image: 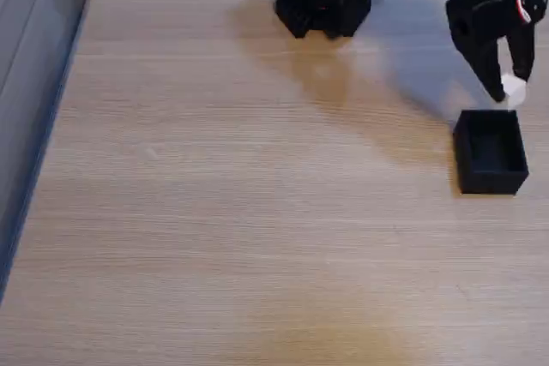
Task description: Pick a white block and place it in the black box.
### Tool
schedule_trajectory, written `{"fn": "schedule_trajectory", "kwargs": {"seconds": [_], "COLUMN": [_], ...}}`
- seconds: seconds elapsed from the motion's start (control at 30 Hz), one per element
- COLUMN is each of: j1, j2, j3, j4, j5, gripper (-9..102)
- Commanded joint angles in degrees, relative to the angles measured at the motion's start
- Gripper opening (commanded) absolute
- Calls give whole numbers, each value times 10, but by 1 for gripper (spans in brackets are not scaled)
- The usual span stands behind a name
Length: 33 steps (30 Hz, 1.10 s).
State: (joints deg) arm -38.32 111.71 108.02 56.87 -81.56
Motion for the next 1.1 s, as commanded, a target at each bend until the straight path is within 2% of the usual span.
{"fn": "schedule_trajectory", "kwargs": {"seconds": [0.0,0.13,0.2,0.23,0.4,0.6,0.7,0.9,1.07], "j1": [8,18,21,23,31,52,81,180,258], "j2": [-44,-71,-76,-76,-76,-32,38,241,406], "j3": [-47,-59,-61,-61,-56,-17,48,258,439], "j4": [-27,-46,-46,-46,-33,-25,-23,-12,43], "j5": [-13,-25,-18,-8,9,18,27,9,-20], "gripper": [0,1,7,14,24,19,0,0,0]}}
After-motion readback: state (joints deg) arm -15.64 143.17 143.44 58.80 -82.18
